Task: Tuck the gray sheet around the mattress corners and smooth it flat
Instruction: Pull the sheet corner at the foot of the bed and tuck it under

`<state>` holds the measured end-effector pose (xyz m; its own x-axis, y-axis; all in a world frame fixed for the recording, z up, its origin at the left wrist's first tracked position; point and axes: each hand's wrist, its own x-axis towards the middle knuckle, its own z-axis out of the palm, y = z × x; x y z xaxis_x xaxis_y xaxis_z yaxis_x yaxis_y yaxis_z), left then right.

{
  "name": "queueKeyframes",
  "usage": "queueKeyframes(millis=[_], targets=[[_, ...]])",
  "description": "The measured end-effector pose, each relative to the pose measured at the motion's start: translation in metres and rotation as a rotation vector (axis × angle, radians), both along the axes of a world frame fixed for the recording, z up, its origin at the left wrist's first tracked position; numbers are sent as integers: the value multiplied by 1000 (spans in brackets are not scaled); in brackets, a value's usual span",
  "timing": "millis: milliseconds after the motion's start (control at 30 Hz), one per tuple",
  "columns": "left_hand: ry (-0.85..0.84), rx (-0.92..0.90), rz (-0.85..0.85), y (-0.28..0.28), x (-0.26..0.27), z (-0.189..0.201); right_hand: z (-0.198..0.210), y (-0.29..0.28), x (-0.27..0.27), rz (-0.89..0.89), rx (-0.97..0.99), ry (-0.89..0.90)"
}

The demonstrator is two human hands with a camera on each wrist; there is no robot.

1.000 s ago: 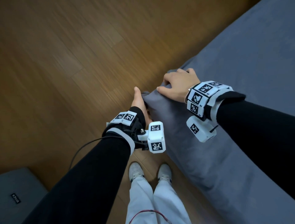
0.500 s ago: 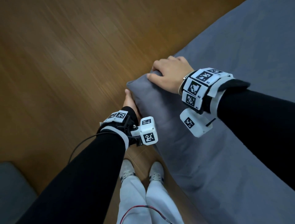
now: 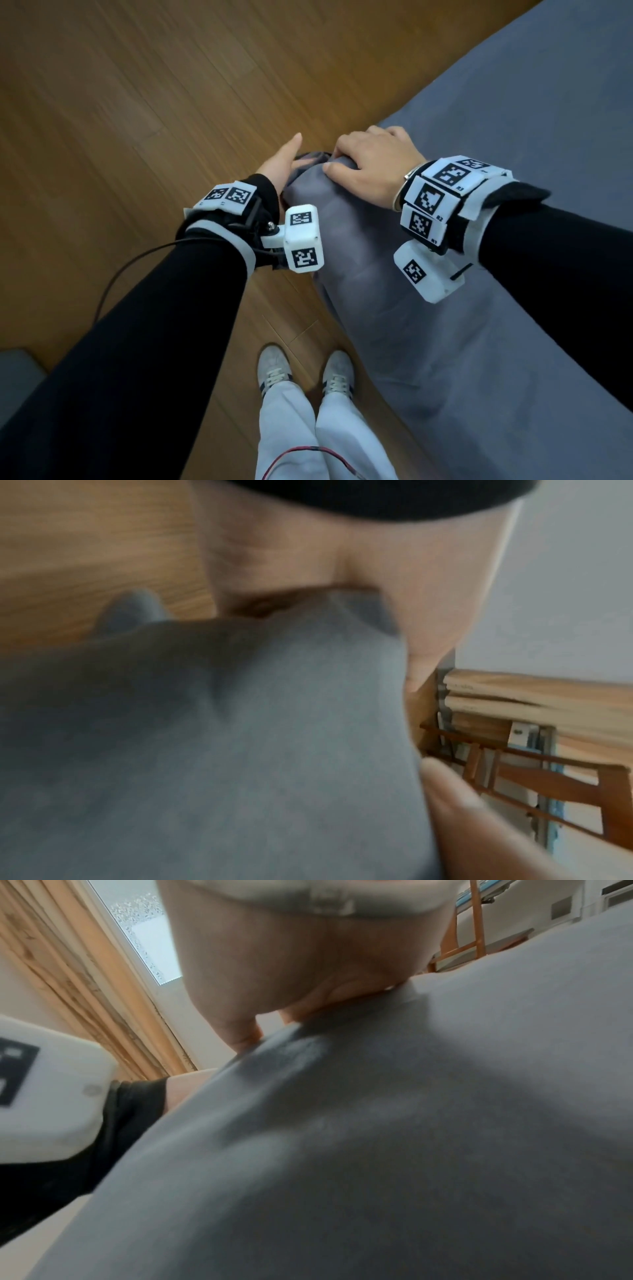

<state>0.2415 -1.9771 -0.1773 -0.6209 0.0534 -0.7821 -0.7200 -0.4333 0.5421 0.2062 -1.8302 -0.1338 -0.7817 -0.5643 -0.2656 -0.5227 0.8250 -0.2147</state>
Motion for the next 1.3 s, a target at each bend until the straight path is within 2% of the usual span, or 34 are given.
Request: queueKeyframes(millis=[100,167,400,533,700,800,867,1000,1100,1300], targets=[[-29,10,-123,2,0,-2,-1,-2,0,14,26,-28],[-76,99,-130,2,5,-10,-1,-1,-2,20,35,-36],[-41,277,164,3,29,-32,-7,5,-6,64,15,-96],[-88,245,225,13,32,-42,-24,0,-6,69,42,-120],[-195,94,262,12,25,-42,-27,-4,-7,62,58,-177],[-298,-90,160,6,23,-28,-22,-5,-6,53,76,-212],[-289,-208,96,-2,20,-22,-19,-7,-5,37,65,-240],[-191,-191,20,-10,14,-11,-10,-1,-8,-76,-27,-252],[-173,-271,-100,-7,13,-4,-6,9,-8,-168,26,-242],[-210,-412,-295,5,9,-1,-15,7,-8,-145,79,-294]])
